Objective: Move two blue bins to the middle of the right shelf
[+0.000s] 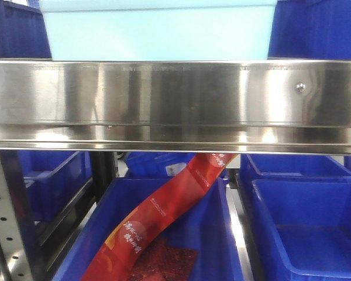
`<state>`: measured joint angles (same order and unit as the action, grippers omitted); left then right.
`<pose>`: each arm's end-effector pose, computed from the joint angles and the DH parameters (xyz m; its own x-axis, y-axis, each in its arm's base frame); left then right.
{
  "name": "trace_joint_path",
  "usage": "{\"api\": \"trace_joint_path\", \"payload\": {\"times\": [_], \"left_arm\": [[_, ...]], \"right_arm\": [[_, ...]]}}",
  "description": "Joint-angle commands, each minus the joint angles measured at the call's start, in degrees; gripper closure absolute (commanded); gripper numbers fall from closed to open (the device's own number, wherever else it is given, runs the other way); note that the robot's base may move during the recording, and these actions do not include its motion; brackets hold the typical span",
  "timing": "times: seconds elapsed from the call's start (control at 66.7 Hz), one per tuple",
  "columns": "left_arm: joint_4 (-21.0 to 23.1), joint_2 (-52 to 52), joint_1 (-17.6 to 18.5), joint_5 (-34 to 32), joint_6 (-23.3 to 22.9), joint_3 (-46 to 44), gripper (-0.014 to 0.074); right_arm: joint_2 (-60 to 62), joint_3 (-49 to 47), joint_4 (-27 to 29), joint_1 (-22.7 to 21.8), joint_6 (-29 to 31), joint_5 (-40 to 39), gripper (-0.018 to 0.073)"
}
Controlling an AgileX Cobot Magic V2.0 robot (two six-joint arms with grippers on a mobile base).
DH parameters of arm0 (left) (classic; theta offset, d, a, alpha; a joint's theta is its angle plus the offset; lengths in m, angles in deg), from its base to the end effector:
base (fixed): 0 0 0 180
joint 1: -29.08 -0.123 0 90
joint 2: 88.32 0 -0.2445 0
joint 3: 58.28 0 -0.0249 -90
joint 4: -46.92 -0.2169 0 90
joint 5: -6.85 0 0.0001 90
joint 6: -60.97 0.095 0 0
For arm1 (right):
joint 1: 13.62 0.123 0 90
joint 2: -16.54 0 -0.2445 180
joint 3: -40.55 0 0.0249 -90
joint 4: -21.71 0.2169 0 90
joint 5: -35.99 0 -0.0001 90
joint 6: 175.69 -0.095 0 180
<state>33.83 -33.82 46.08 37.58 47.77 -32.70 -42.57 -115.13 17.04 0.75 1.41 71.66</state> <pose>0.1523 -0.0351 0.3513 -0.3354 0.0682 -0.9396 0.1755 0.9844 0.0088 0.1658 0.0378 0.3363 -0.4665 -0.1356 -0.8741 -0.2150 0.9759 -0.0367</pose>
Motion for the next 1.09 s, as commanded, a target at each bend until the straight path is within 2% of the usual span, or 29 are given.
{"api": "trace_joint_path", "payload": {"times": [0.0,0.21,0.465,1.079], "left_arm": [[-0.08,-5.16,-0.29,-5.88,-0.34,7.13,0.0707],[-0.08,-19.61,-0.29,-14.08,-0.34,20.87,0.0707],[-0.08,-28.69,-0.29,-14.56,-0.34,24.91,0.0707],[-0.08,-29.12,-0.29,-14.65,-0.34,24.91,0.0707]], "right_arm": [[6.19,6.29,-0.54,-0.30,0.20,-5.80,0.0720],[22.65,20.11,-0.66,-0.30,0.20,-11.75,0.0721],[38.95,29.06,-2.64,-0.30,0.20,-17.90,0.0721],[40.04,29.97,-2.64,-0.30,0.20,-20.41,0.0721]]}}
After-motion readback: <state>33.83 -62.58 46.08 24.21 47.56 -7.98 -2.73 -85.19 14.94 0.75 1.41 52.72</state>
